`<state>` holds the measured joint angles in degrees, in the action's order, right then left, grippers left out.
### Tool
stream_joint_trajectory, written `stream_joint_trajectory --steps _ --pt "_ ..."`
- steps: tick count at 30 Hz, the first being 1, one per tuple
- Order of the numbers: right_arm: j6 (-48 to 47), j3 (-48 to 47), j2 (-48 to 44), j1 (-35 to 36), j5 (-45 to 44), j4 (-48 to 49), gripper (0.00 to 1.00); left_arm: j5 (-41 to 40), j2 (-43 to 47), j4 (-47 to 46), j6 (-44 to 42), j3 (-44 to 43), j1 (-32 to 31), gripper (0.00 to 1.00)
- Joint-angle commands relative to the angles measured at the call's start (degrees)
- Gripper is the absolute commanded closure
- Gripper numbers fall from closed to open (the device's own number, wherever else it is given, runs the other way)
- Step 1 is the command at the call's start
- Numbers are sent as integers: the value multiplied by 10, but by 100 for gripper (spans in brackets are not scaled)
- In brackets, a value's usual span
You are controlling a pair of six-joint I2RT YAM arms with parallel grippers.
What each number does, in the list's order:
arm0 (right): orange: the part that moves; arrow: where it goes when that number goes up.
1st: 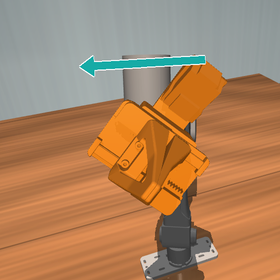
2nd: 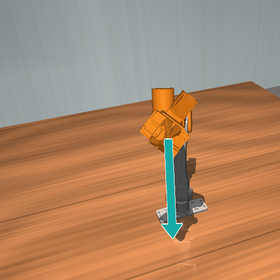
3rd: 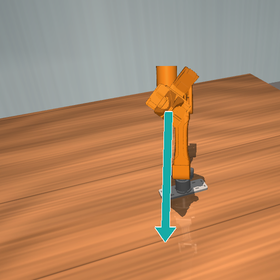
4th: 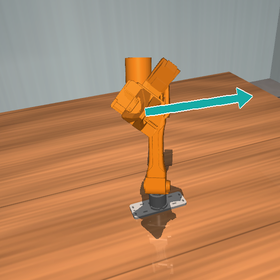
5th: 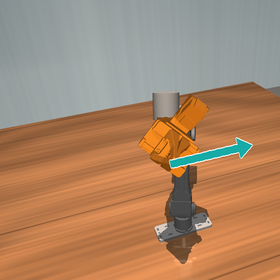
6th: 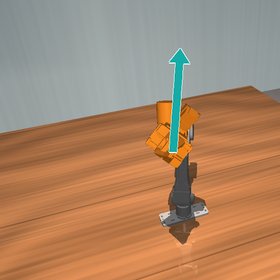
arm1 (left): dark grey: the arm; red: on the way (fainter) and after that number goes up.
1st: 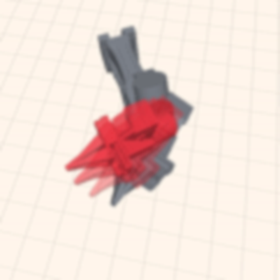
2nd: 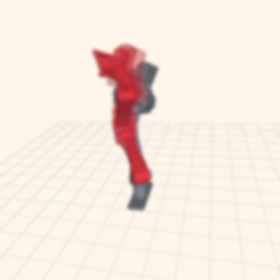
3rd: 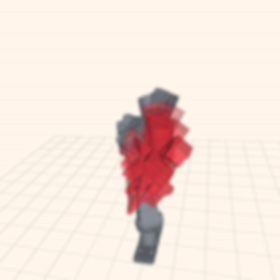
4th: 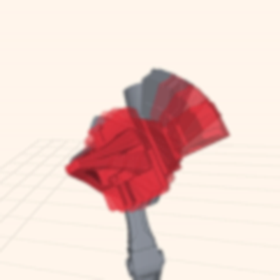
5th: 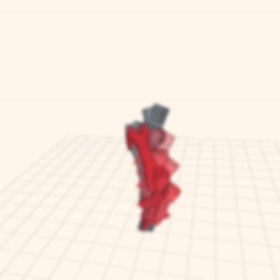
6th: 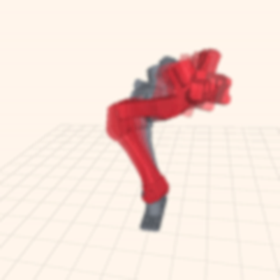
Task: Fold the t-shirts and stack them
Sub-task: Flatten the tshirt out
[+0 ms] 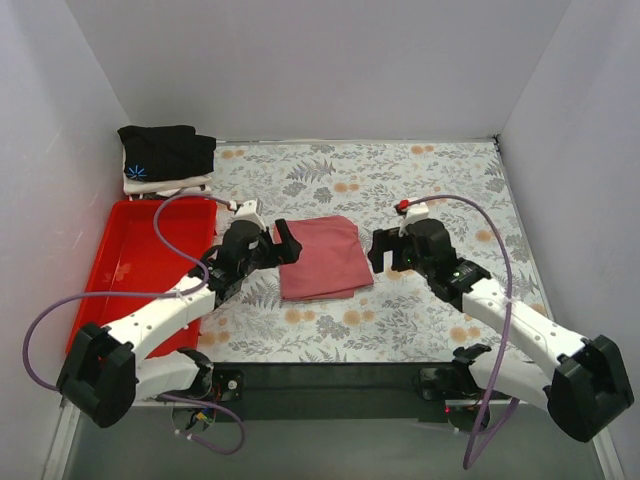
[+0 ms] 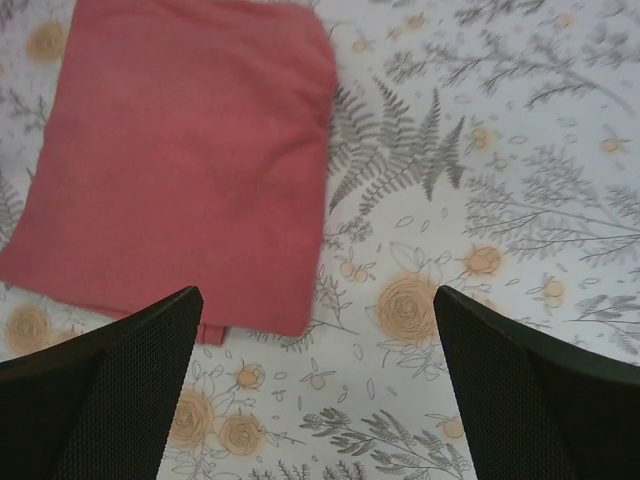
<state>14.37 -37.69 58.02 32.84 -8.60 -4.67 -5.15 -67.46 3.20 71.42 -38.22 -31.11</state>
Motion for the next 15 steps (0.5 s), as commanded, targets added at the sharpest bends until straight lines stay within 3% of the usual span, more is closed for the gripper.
stream_joint_trajectory --steps 1,7,15 --pt "16 16 56 35 44 41 11 -74 51 29 24 41 -34 14" --pt "26 22 132 61 37 69 14 -72 75 56 82 99 -82 16" --pt "26 17 187 64 55 107 19 -48 62 65 107 128 -92 20"
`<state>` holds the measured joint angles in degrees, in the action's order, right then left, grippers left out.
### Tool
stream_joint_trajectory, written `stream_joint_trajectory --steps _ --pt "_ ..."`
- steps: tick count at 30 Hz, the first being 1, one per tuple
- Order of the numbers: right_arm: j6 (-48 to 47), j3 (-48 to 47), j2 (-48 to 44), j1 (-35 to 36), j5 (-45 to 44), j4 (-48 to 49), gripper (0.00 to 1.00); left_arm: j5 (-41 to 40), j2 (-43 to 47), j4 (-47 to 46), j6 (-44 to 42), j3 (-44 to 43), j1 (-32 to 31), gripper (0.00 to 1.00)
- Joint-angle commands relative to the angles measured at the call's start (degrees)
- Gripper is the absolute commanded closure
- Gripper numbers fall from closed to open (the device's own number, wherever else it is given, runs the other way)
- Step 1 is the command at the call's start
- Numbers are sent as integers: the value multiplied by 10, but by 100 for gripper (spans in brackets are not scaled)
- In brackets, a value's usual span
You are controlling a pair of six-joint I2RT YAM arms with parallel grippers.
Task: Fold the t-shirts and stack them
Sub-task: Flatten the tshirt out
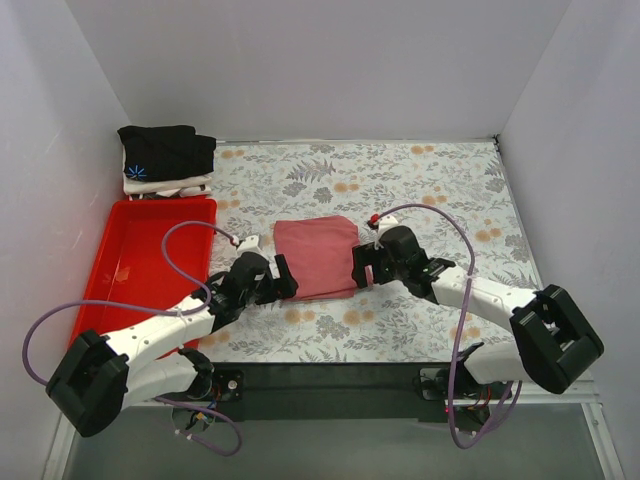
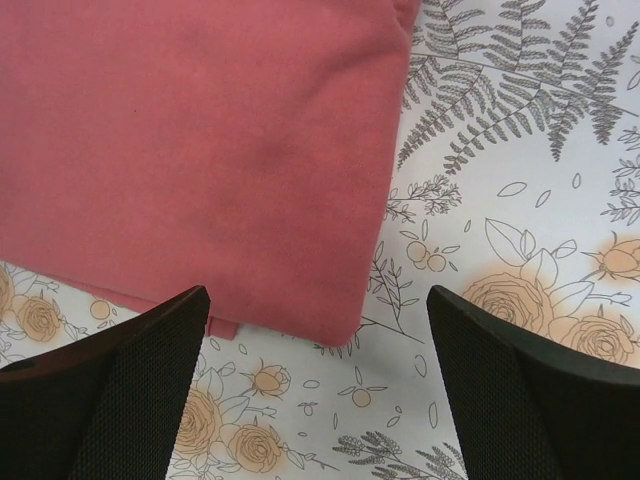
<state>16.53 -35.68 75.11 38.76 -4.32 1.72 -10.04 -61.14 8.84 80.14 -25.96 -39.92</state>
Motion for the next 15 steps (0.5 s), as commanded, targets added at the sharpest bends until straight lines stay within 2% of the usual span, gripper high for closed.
stream_joint_trajectory --steps 1,6,9,14,15 --pt "4 -4 27 4 13 47 19 3 1 10 21 8 -7 20" --pt "6 -11 49 4 23 58 20 8 22 12 41 27 -9 21" --pt "6 -19 66 4 22 60 21 20 23 2 44 35 -9 25" --pt "9 -31 93 4 27 67 28 37 2 -25 49 42 -9 32" --pt "8 -31 98 4 28 67 32 44 1 -31 52 44 -9 32"
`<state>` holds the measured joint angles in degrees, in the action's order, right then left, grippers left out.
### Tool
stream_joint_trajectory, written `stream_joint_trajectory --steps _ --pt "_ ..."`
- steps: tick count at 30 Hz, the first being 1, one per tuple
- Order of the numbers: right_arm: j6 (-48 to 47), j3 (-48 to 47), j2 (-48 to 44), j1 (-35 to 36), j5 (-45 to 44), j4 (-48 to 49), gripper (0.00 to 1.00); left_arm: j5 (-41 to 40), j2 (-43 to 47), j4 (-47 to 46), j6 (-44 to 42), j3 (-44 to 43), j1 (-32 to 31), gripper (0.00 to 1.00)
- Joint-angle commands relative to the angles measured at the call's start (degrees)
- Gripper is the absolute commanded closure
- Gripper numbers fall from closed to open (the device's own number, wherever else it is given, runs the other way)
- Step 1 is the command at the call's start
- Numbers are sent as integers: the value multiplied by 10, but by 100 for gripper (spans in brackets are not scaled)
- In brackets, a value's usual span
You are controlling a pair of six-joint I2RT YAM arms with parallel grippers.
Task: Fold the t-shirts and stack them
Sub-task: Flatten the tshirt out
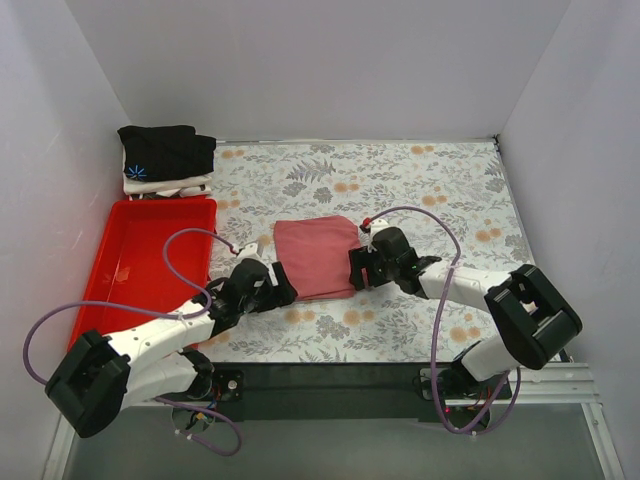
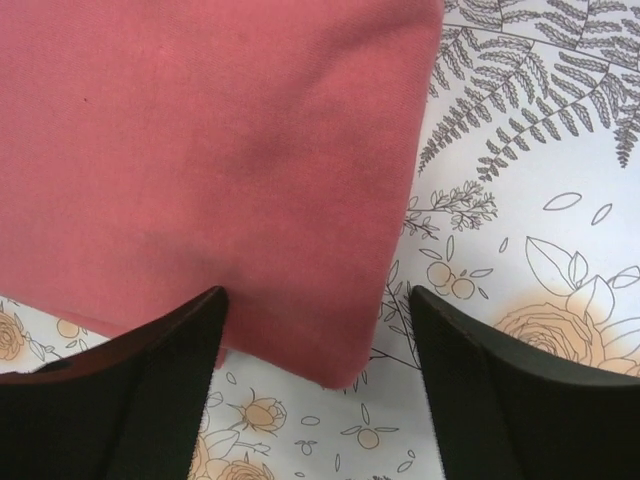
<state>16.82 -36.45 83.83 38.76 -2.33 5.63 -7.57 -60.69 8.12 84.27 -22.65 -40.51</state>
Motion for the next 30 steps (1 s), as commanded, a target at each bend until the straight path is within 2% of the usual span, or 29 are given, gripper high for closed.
stream_joint_trajectory --steps 1,3,5,6,7,9,14,19,25,27,30 --pt "5 -24 13 4 8 29 37 21 -7 -37 12 14 -4 34" --pt "4 -24 14 3 15 29 50 26 -8 -46 12 16 -4 46" --pt "3 -24 11 4 18 28 76 27 -8 -56 14 20 -4 60" --pt "1 -25 8 3 40 27 87 28 -8 -58 14 21 -4 74" --pt "1 -25 0 4 43 25 98 28 -7 -65 13 21 -4 81" --pt "0 -27 -16 4 51 15 99 24 -1 -68 12 17 -4 100" --pt "-7 -44 -85 10 70 -39 99 5 28 -44 -11 -33 -4 100" --pt "-32 -94 -203 25 54 -147 99 -48 80 36 -69 -156 -3 100" --pt "-33 -153 -326 27 38 -219 99 -21 86 101 -134 -315 -3 100" --pt "-38 -167 -343 26 19 -222 99 -38 74 100 -143 -334 -3 100" --pt "-48 -181 -324 23 -67 -223 99 -87 32 35 -178 -347 5 96"
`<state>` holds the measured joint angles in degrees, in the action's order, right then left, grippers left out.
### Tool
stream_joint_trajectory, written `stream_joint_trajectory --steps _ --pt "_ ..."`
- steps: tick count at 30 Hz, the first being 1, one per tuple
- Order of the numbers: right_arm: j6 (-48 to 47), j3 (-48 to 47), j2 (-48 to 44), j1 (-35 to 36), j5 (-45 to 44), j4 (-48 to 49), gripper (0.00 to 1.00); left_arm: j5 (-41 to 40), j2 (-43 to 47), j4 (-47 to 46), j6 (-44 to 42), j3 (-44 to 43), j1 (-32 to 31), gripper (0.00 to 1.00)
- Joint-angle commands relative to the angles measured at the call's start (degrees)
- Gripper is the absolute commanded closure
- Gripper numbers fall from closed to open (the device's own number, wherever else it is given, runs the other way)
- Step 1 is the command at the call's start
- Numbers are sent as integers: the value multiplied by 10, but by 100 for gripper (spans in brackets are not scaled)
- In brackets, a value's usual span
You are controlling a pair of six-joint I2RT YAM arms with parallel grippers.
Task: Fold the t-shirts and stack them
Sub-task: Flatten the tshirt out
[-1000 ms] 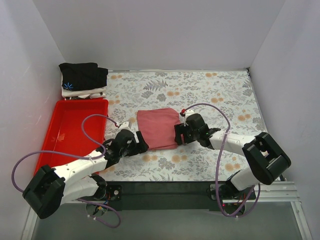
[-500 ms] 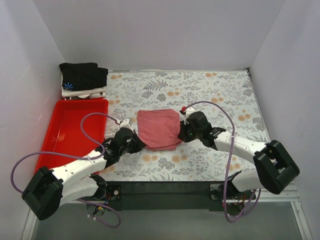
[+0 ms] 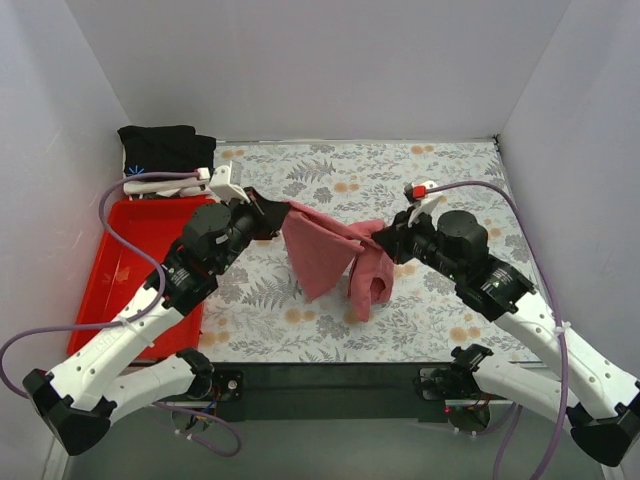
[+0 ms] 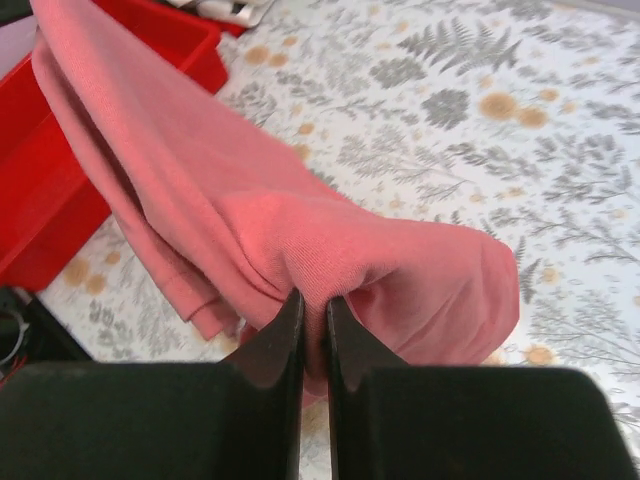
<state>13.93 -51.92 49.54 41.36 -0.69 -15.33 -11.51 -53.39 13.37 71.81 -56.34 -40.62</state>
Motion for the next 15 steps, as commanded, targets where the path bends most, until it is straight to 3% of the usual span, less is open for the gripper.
stream_joint_trajectory --steps 1,3,4,6,7,10,15 --pt "-22 -30 32 -8 -96 -13 99 -53 -61 -32 -65 -15 14 95" --pt "-21 -37 64 -28 -149 -13 94 -44 -147 -40 -69 -48 43 86" --pt "-20 -36 96 -34 -170 -13 90 -41 -178 -35 -64 -62 74 69" --pt "-12 -32 121 -51 -224 -15 86 -81 -258 -26 -48 -96 89 54" --pt "-10 -25 130 -51 -236 -23 76 -98 -275 -16 -48 -105 90 43" --pt "-8 2 111 -50 -195 -28 58 -92 -282 -21 -42 -92 79 37" --pt "0 51 71 -33 -66 -12 48 -26 -226 -46 -32 -17 36 34"
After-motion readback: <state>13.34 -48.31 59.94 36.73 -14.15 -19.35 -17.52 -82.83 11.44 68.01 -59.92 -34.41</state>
